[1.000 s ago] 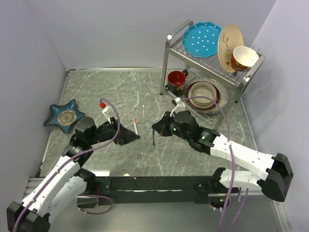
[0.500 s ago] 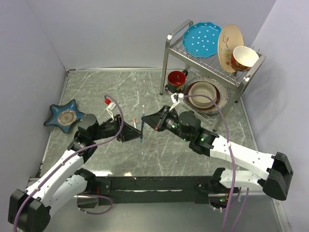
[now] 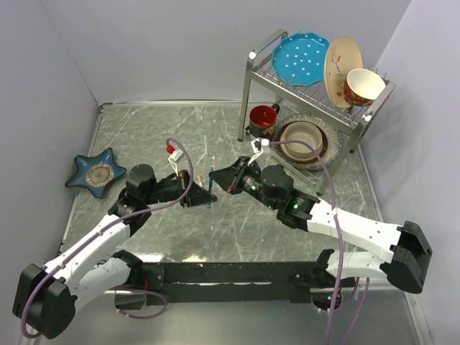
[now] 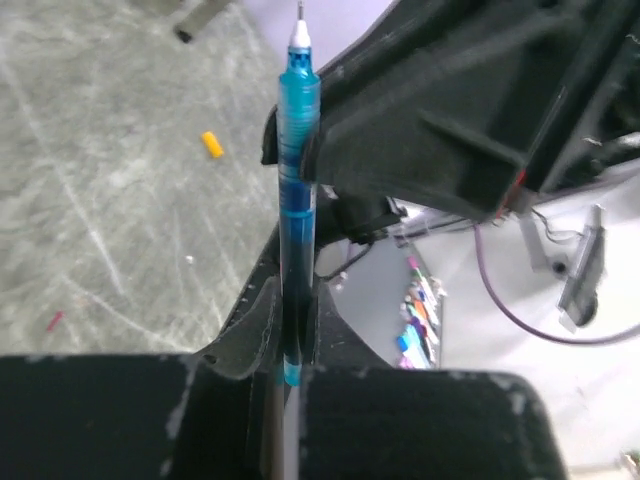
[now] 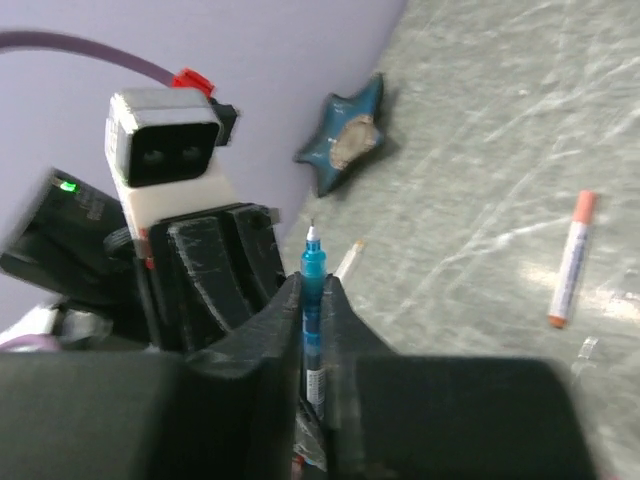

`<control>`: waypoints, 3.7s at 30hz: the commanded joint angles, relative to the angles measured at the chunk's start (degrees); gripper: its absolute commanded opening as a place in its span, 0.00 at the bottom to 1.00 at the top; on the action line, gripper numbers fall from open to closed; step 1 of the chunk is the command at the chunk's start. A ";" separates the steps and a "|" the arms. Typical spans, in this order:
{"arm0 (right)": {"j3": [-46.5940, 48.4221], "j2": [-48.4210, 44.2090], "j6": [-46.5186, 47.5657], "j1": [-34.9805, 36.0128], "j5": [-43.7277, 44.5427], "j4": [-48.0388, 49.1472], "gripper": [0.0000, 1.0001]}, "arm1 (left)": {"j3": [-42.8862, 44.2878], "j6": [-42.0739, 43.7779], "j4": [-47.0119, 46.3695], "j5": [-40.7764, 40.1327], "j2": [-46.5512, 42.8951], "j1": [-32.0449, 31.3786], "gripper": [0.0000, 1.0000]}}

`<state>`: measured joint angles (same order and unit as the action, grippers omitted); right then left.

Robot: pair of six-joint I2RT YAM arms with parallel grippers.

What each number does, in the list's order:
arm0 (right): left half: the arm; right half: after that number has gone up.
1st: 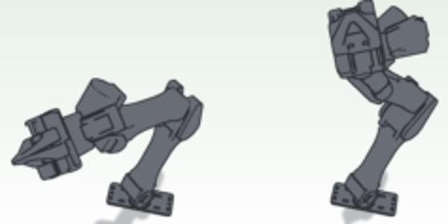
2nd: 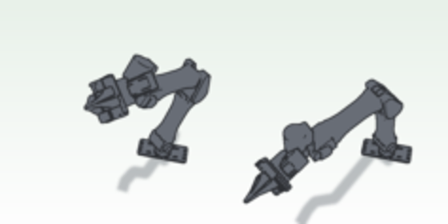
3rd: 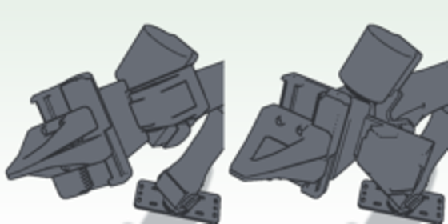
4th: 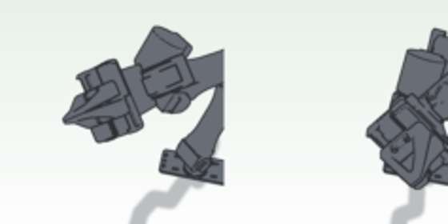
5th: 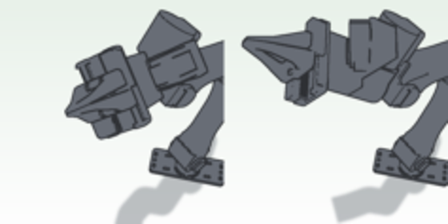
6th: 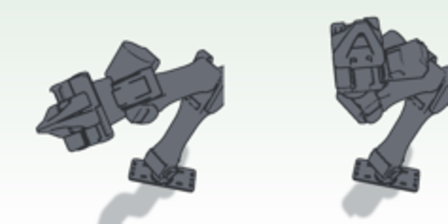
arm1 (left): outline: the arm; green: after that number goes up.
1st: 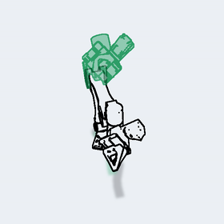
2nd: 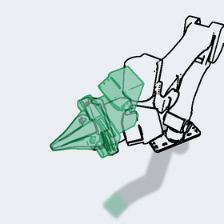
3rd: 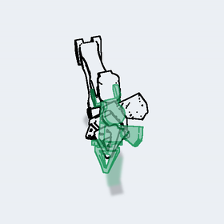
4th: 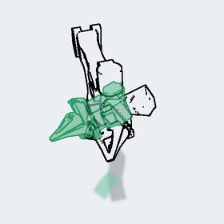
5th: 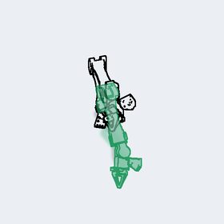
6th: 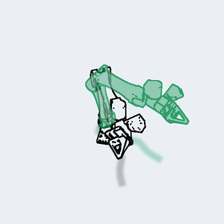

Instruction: Insert the pens into the pen caps

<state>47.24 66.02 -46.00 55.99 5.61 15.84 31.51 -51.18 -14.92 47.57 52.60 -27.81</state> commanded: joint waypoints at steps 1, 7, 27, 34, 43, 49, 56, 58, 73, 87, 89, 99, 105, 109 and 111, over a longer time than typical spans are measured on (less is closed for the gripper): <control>9.17 1.13 13.28 0.18 0.45 -10.80 0.41 | 8.30 11.78 17.65 -8.71 -1.53 0.04 0.01; 16.47 5.42 28.13 -9.13 -4.10 -19.96 0.57 | 10.68 19.89 28.36 -21.02 -4.34 0.13 0.01; 50.84 48.32 77.80 -16.96 1.37 -51.76 0.46 | 9.80 28.06 35.05 -27.26 -19.99 0.04 0.01; 48.48 47.54 93.62 -20.65 -14.04 -56.97 0.58 | 9.80 28.15 34.69 -26.57 -21.48 0.04 0.01; 47.50 49.91 108.73 -24.17 -19.14 -58.28 0.60 | 9.71 28.06 34.69 -27.53 -22.80 0.04 0.01; 47.50 50.87 114.98 -24.96 -22.04 -56.88 0.56 | 9.63 27.98 34.52 -28.41 -23.59 0.04 0.01; 46.36 52.98 118.24 -25.14 -22.13 -55.30 0.53 | 9.54 27.71 34.52 -29.29 -24.39 0.04 0.01; 47.32 53.60 118.77 -25.05 -22.04 -55.74 0.53 | 9.54 27.62 34.52 -29.55 -24.74 0.04 0.01; 48.64 57.81 122.29 -25.14 -23.53 -54.51 0.52 | 9.45 27.45 34.69 -29.64 -25.26 0.04 0.01; 51.28 61.16 120.89 -24.96 -24.15 -57.14 0.38 | 9.54 27.54 34.87 -30.34 -26.06 0.04 0.01; 51.02 60.98 120.09 -24.87 -23.80 -57.75 0.36 | 9.54 27.54 34.87 -30.43 -26.49 0.04 0.01; 49.71 57.65 115.17 -24.00 -25.55 -61.19 0.24 | 9.63 27.10 34.96 -34.03 -29.13 0.04 0.01; 47.85 56.33 112.37 -22.42 -25.55 -60.13 0.18 | 9.45 26.48 34.60 -36.06 -32.03 0.04 0.01; 48.21 54.40 107.89 -20.66 -27.74 -59.96 0.15 | 9.63 26.57 35.22 -37.90 -32.73 0.04 0.01; 47.42 52.38 102.11 -19.61 -28.19 -57.42 0.11 | 9.45 26.39 34.96 -38.43 -33.35 0.04 0.01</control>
<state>95.96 124.40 64.05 33.93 -19.55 -41.85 40.73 -24.69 21.82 11.62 20.38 -27.79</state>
